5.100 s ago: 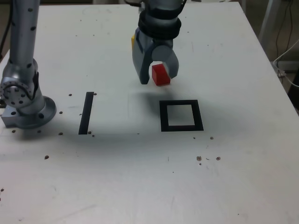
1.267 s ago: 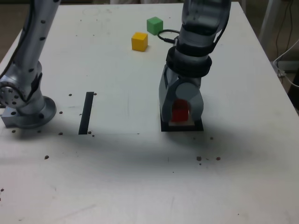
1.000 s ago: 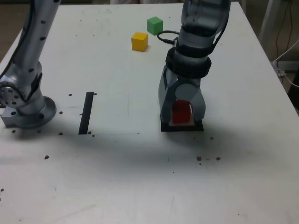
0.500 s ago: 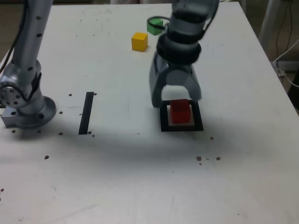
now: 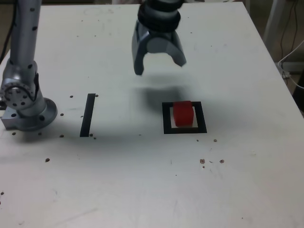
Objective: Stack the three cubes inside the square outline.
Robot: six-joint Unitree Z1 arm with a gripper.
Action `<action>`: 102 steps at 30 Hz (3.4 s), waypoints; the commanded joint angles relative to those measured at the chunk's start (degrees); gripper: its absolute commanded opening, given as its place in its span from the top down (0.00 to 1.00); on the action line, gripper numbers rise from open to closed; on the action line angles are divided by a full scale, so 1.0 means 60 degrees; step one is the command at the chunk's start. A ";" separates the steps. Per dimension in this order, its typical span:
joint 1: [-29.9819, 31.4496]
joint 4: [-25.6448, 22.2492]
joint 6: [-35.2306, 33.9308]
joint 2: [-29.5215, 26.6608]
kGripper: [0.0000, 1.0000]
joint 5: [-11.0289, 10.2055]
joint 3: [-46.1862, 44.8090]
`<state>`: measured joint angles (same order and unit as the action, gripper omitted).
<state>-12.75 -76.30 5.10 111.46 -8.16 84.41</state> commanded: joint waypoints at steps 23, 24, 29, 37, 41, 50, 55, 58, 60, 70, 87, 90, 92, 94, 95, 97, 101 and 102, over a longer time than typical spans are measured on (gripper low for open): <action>-0.4369 0.0583 0.6415 0.0476 0.01 -0.0812 0.0682; -0.4503 0.0613 0.6545 0.0582 0.01 -0.0802 0.0726; -0.4992 0.0763 0.6987 0.1087 0.01 -0.0793 0.0945; -0.5272 0.0928 0.7373 0.1684 0.02 -0.0726 0.1263; -0.5272 0.1011 0.7474 0.1952 0.04 -0.0663 0.1356; -0.5272 0.0964 0.7554 0.2442 0.17 -0.0659 0.1578; -0.5272 0.0904 0.7512 0.2521 0.34 -0.0587 0.1654; -0.5272 0.0885 0.7482 0.2508 0.44 -0.0549 0.1673; -0.5272 0.0885 0.7466 0.2499 0.51 -0.0544 0.1682; -0.5272 0.0890 0.7452 0.2474 0.71 -0.0524 0.1685; -0.5205 0.0791 0.7414 0.2396 0.72 -0.0356 0.1677; -0.5100 0.0766 0.7334 0.2186 0.72 -0.0354 0.1616; -0.4968 0.0716 0.7229 0.1953 0.72 -0.0336 0.1548; -0.4783 0.0646 0.7074 0.1667 0.72 -0.0259 0.1441; -0.4670 0.0607 0.6966 0.1513 0.72 -0.0200 0.1377; -0.4393 0.0543 0.6680 0.1197 0.72 -0.0061 0.1214; -0.3671 0.0464 0.5847 0.0602 0.72 0.0223 0.0798; -0.3460 0.0453 0.5615 0.0475 0.72 0.0287 0.0696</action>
<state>-35.16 -73.36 40.37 115.68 -6.91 89.25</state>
